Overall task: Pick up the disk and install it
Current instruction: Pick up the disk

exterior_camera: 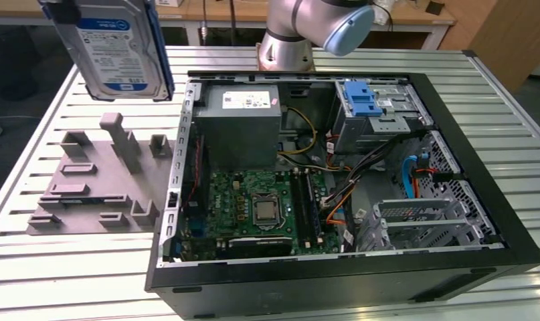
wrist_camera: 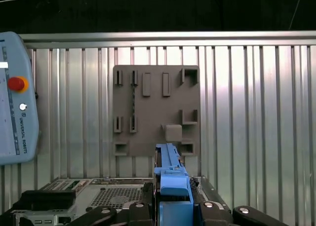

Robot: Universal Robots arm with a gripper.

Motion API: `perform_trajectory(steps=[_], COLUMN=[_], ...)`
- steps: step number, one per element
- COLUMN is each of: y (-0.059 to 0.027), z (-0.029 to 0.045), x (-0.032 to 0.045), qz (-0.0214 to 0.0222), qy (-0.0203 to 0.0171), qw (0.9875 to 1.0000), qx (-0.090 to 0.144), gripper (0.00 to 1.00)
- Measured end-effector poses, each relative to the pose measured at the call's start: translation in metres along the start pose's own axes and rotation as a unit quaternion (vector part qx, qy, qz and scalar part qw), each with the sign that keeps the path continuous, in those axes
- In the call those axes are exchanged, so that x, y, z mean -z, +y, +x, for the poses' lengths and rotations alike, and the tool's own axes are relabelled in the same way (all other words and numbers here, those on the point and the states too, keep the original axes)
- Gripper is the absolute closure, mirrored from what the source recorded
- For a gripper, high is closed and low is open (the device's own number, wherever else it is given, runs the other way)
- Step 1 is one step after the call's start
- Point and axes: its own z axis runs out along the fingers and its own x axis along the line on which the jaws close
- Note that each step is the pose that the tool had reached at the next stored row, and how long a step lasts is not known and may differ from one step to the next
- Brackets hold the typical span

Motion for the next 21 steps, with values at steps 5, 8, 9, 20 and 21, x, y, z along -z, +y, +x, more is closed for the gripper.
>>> perform_trajectory(steps=[5,8,9,20,21], y=[-0.0225,-0.0364,-0.0409,-0.0557,-0.0558], z=[-0.0007,-0.0011,-0.0012,0.0146,0.0178], x=[-0.0005,-0.0009,-0.0009,-0.0025,-0.0027], qz=[0.0,0.0,0.0,0.0004,0.0005], qy=[0.0,0.0,0.0001,0.0,0.0], qw=[1.0,1.0,1.0,1.0,1.0], qx=[0.0,0.0,0.0,0.0,0.0], gripper=[0.64,0.64,0.64,0.64,0.64])
